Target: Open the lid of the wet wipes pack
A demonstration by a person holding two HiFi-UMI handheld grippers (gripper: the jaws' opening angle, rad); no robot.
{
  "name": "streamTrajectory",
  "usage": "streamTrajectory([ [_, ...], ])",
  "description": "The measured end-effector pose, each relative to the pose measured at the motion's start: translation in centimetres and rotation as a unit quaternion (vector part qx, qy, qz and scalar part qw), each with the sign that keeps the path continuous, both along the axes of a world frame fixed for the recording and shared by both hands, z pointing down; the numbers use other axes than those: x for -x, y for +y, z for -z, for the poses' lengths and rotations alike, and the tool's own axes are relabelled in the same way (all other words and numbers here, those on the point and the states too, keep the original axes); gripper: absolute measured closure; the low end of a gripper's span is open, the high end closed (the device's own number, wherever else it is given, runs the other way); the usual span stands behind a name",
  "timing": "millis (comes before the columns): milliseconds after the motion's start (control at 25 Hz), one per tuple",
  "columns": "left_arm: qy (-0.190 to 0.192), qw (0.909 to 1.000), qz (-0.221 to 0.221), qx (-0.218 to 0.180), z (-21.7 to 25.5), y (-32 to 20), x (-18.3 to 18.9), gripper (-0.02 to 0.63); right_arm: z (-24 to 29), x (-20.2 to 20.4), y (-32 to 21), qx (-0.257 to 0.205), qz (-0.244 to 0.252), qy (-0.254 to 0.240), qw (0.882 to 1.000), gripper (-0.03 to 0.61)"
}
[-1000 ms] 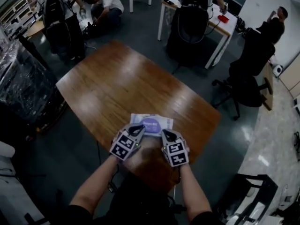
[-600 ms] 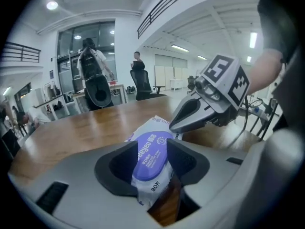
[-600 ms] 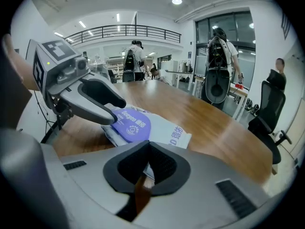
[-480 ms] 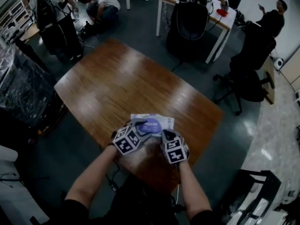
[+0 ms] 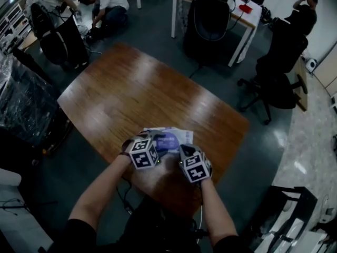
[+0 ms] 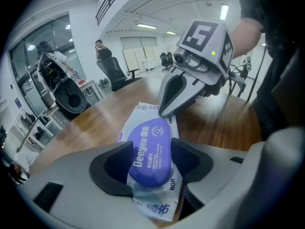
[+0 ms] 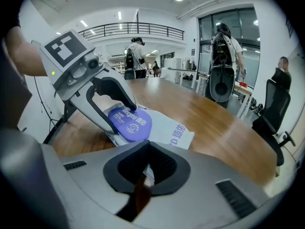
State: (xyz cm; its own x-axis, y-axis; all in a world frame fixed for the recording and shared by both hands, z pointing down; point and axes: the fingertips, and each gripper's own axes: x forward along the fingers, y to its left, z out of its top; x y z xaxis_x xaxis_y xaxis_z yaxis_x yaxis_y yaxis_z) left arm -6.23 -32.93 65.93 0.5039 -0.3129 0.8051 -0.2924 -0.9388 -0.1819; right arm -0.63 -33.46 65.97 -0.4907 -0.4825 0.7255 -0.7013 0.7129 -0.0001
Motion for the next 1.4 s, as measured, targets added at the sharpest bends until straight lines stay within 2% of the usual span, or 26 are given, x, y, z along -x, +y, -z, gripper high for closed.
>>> streamTrajectory([
  [160, 0.000, 0.9999, -0.011, 0.008, -0.2, -0.3, 0.0, 0.377, 0.0, 0.0, 0.0, 0.006, -0.005, -0.010, 1.000, 0.567],
  [360, 0.019, 0.9987, -0.005, 0.047, -0.1, -0.5, 0.1, 0.377, 0.0, 0.0, -0.1, 0.010, -0.008, -0.017, 1.000, 0.568],
  [680, 0.072, 0.9912, 0.010, 0.111, 1.2, -0.9, -0.1, 0.395, -0.1, -0.2, 0.0, 0.013, -0.005, -0.023, 1.000, 0.568],
  [760, 0.086, 0.9892, 0.007, 0.119, 1.9, -0.8, -0.3, 0.429, -0.2, -0.2, 0.0, 0.013, -0.006, -0.024, 1.000, 0.568],
  [920, 0.114, 0.9869, -0.005, 0.115, 3.6, -0.9, -0.5, 0.513, -0.3, -0.1, 0.0, 0.013, -0.007, -0.024, 1.000, 0.568],
  [1080, 0.135, 0.9854, -0.011, 0.103, 5.3, -1.9, -0.5, 0.554, -0.3, -0.2, 0.1, 0.013, -0.010, -0.024, 1.000, 0.568],
  [1400, 0.159, 0.9853, 0.002, 0.064, 6.8, -6.2, 0.1, 0.575, -0.3, 0.0, 0.1, 0.016, -0.024, -0.023, 0.999, 0.568],
])
